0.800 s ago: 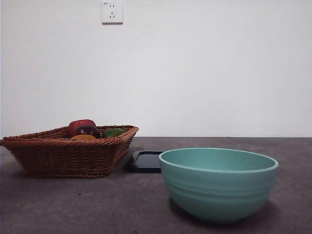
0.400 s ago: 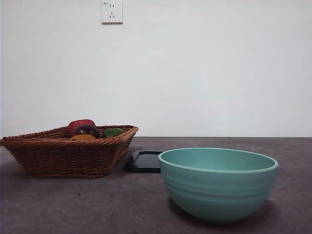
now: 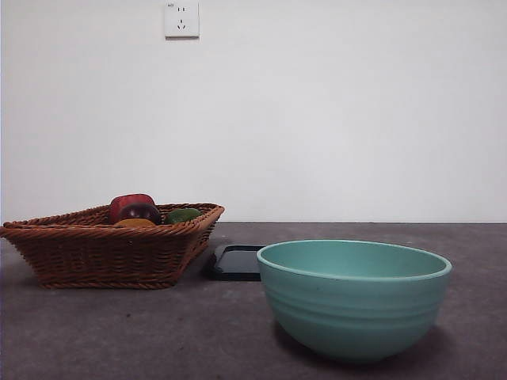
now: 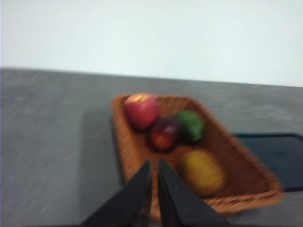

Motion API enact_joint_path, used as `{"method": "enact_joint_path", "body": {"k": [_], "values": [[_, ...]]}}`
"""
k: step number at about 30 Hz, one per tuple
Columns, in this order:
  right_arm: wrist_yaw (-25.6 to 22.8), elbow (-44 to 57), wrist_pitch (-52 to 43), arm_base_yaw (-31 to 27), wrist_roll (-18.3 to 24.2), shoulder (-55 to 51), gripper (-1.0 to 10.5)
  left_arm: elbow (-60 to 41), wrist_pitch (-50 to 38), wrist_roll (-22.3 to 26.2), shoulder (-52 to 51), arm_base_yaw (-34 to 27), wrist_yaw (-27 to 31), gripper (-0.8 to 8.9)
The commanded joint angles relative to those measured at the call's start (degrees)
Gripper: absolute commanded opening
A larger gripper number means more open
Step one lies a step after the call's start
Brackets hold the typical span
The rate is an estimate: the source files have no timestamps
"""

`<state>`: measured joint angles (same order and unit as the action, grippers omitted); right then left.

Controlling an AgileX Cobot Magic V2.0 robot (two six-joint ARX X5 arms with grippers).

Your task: Pick up the wifruite, put it on the bowl, pick up the plate, put it on desk

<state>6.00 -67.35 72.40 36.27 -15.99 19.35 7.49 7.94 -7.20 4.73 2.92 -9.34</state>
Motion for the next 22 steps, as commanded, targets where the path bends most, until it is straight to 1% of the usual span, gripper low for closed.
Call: {"method": "enact_joint_path", "body": {"k": [1,4,6,9,13,22], "values": [[-0.1,-0.9,-0.6,0.3,0.4,0.0,0.1,-2.2,-0.9,-1.7,-2.1,-0.1,4.0,0.19],[-0.1,-0.9,-0.6,0.3,0.4,0.0,0.1,-4.1,-0.6,-2.6,-4.0,-0.1,9.0,0.19],[-0.1,-0.9,-0.6,0.3,0.4,0.0,0.1,-4.8,0.5,-2.6,-4.5,-0.1,11.2,0.19],[-0.1,-0.9,-0.6,0.3,0.4,0.0,0.1,-5.7,1.5,-2.5,-4.5,-0.1,12.7,0.19],[-0.1,-0.9,-0.6,0.3,0.4,0.0,0.1,-6.8,2.9,-2.4,-4.5,-0.1,13.0,0.19],[-0.1,-0.9,-0.6,0.3,0.4,0.0,0.1,-6.8,2.8,-1.9,-4.5,-0.1,13.0,0.19]]}}
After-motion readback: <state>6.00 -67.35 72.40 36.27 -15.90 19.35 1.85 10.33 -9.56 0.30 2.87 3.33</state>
